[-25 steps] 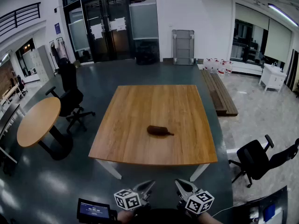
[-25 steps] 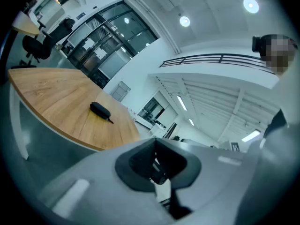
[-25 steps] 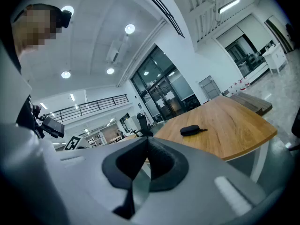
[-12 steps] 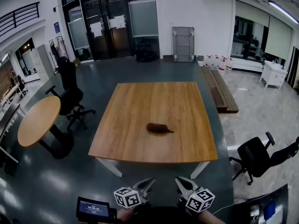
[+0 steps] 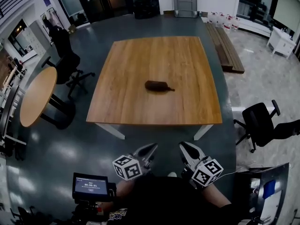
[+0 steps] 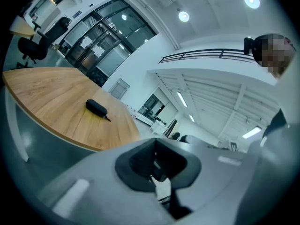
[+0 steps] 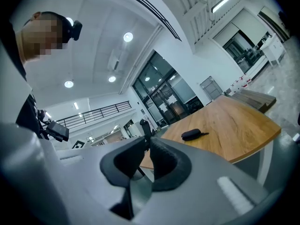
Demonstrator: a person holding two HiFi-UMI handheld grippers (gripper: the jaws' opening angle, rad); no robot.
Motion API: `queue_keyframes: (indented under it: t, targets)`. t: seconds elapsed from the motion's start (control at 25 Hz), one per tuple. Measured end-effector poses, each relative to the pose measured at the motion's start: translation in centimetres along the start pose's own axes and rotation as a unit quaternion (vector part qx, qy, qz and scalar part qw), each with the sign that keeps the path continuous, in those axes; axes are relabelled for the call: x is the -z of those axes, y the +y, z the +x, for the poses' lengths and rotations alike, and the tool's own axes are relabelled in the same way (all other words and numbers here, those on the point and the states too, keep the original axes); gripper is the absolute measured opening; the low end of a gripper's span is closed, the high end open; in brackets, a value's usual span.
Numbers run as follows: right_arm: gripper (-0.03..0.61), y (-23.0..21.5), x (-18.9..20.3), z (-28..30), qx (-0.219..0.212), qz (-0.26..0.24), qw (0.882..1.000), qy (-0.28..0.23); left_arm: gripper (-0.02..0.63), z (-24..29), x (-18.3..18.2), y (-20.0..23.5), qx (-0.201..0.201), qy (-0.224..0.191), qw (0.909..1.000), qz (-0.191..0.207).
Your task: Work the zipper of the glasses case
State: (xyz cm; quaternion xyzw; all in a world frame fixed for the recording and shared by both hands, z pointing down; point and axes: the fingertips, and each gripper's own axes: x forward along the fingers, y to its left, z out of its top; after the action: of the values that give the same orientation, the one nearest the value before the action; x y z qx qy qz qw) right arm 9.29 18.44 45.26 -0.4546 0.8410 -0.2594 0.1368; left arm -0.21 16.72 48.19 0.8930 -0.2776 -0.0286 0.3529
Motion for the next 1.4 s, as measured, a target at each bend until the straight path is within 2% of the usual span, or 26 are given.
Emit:
queue_keyframes:
  t: [0.2, 0.44, 0.8, 0.96, 1.04, 1.16, 1.24, 1.28, 1.4]
  targets:
    - [0.062, -1.4, -0.3, 0.3, 0.008, 0.014, 1.0, 0.0, 0.0, 0.6, -0.5, 0.8, -0.013, 0.001, 0.9999, -0.005]
    - [0.08, -4.0, -0.4, 3.7, 0.022, 0.016, 1.0, 0.005, 0.0, 2.7, -2.0, 4.5, -0.013, 0.004, 0.9997, -0.022]
    - [0.12, -7.9, -2.5, 14.4, 0.052, 0.001, 0.998, 0.025, 0.0, 6.9, -8.9, 12.4, 0.015, 0.011, 0.9984, -0.054]
    - [0.171, -9.6, -2.0, 19.9, 0.045, -0.017, 0.997, 0.062, 0.0, 7.0, -11.7, 16.2, 0.018, 0.013, 0.9977, -0.064]
    - [0.19, -11.4, -1.2, 22.3, 0.048, -0.046, 0.994, 0.092, 0.0, 6.8, -12.7, 18.0, 0.013, 0.01, 0.9973, -0.071]
    - [0.209, -15.2, 0.5, 25.2, 0.06, -0.132, 0.977, 0.157, 0.0, 6.6, -13.2, 20.2, 0.004, 0.012, 0.9965, -0.083]
    - [0.22, -18.1, 1.5, 27.3, 0.063, -0.198, 0.956, 0.208, 0.0, 6.6, -13.4, 21.4, 0.0, 0.014, 0.9956, -0.093]
    - [0.234, -19.7, 2.1, 28.3, 0.062, -0.236, 0.94, 0.238, 0.0, 6.6, -13.5, 21.8, -0.001, 0.016, 0.9951, -0.098]
    - [0.264, -24.7, 3.8, 30.7, 0.045, -0.342, 0.878, 0.331, 0.0, 6.5, -13.6, 22.7, -0.009, 0.018, 0.9943, -0.104]
